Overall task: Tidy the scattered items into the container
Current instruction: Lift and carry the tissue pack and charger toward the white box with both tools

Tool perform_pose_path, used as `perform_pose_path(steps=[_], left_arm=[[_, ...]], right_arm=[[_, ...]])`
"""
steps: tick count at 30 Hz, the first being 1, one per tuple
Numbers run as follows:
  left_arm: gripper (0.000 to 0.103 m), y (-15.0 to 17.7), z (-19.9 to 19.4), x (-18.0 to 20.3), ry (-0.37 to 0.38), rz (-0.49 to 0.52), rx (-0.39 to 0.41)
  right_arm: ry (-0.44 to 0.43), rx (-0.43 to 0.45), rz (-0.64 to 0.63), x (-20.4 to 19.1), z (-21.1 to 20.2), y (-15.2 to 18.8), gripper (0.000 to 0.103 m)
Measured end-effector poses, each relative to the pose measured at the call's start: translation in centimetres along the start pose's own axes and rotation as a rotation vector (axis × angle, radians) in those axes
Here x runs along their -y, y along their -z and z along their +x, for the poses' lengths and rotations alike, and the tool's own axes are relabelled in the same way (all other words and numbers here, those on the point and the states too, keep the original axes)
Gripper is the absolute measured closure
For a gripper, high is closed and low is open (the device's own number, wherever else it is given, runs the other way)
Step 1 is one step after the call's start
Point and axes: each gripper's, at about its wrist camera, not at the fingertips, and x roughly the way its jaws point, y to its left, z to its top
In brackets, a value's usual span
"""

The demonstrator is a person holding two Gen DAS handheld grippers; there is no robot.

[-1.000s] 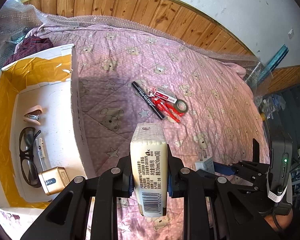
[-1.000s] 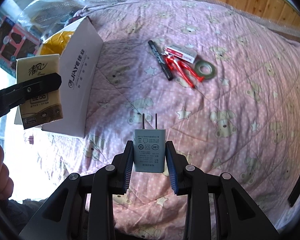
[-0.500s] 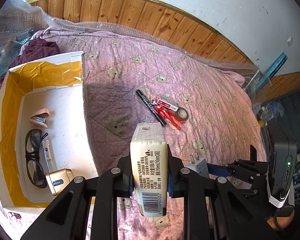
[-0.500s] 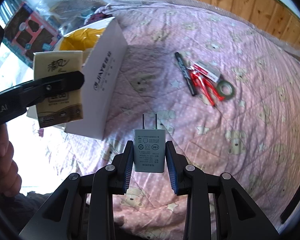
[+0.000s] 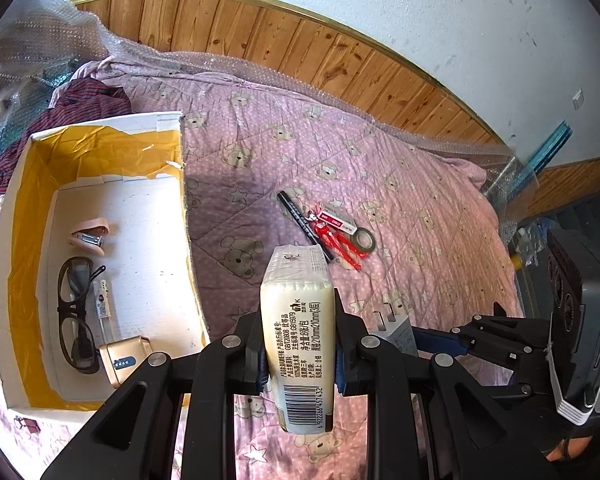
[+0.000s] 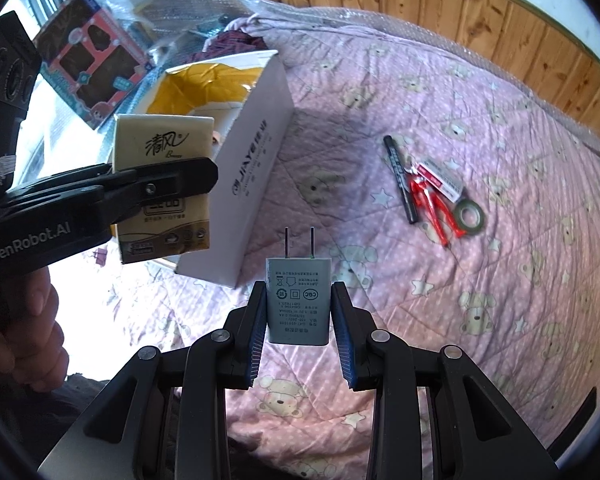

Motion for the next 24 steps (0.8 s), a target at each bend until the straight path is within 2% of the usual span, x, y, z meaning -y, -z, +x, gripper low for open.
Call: perform_pose_path(steps=[24], left_arm=[[0.078,0.2,-4.5,-6.5,-0.011,-0.186,0.108]], right_arm=[[-0.053,0.050,-0.184,-7.2,-2.1,-5.7,0.070]])
